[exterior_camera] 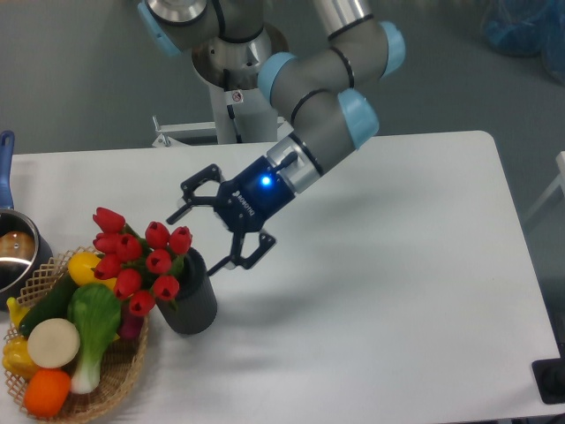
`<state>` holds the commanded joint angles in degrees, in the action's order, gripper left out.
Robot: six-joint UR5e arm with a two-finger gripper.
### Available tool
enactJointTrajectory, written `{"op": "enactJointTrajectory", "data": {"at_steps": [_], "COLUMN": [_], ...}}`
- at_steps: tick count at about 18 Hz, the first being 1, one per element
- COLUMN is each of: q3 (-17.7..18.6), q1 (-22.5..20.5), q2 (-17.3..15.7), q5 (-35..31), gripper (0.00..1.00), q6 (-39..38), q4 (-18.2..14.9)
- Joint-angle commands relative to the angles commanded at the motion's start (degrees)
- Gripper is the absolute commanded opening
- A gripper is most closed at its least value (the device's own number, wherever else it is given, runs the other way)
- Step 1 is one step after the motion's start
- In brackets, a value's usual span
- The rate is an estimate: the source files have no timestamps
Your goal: Insert the flowers into the vase
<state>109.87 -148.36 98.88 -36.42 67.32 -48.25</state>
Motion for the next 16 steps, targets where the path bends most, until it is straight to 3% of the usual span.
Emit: {"op": "enactJointTrajectory", "data": {"at_steps": [4, 6, 12, 16], "q3": [-3.1, -4.7, -10.5, -10.9], "q1": [-0.8, -0.7, -4.7, -9.6], "q2": [-1.6, -1.0, 4.2, 4.6], "q5": [-20.5, -27.1, -41.3, -43.5], "gripper": [1.0, 1.0, 1.0, 1.0], "q6": [0.4, 0.3, 0.4, 0.6], "q4": [0.1, 0.0, 0.2, 0.2]}}
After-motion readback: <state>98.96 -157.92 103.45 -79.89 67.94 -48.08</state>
